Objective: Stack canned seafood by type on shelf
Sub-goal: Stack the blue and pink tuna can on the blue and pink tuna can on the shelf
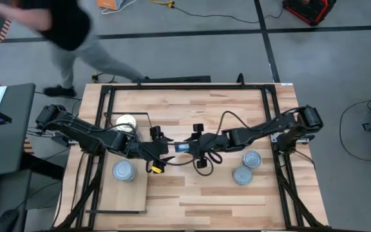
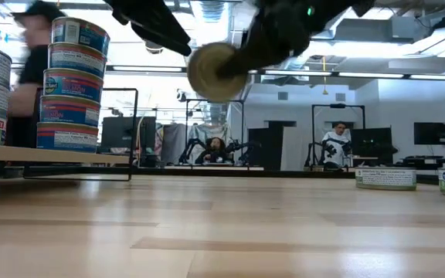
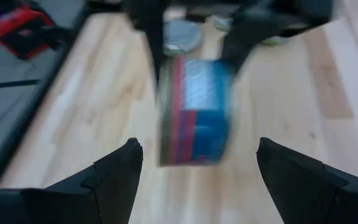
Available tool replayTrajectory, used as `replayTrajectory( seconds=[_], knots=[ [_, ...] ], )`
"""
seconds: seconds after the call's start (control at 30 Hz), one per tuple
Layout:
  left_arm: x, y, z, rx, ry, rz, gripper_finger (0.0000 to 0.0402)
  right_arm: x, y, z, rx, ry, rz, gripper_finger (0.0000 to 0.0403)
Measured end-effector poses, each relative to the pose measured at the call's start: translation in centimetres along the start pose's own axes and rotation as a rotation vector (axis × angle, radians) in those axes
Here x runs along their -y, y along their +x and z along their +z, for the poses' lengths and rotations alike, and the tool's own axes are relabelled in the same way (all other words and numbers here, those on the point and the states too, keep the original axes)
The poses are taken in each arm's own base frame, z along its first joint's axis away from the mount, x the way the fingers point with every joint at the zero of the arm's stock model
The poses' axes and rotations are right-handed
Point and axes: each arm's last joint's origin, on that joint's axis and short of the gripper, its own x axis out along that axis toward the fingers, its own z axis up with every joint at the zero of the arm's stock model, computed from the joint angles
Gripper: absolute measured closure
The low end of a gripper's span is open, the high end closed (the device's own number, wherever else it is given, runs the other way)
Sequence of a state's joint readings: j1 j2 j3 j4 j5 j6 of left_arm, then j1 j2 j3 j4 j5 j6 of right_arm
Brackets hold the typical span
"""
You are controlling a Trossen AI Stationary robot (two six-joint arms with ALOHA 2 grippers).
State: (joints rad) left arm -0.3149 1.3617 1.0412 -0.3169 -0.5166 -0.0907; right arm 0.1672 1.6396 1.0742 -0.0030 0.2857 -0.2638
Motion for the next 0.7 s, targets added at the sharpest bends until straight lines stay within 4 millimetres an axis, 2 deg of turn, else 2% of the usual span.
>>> replayTrajectory(
  seconds=[0.13,0.3,0.57,0.7],
  knots=[
    [-0.3,0.1,0.3,0.035,-0.018,0.068,0.0097,-0.3,-0.9,0.9,0.051,-0.049,-0.010,0.0191],
    [-0.4,0.2,0.9,0.079,-0.027,0.030,0.0097,-0.2,-1.0,1.5,0.093,-0.086,-0.089,0.0188],
    [-0.4,0.2,0.9,0.075,0.110,0.029,0.0097,0.0,-1.2,2.5,0.183,-0.099,-0.123,0.0188],
    [-0.5,0.1,0.8,0.067,0.182,0.081,0.0101,-0.1,-1.3,2.5,0.185,-0.104,-0.122,0.0187]
  ],
)
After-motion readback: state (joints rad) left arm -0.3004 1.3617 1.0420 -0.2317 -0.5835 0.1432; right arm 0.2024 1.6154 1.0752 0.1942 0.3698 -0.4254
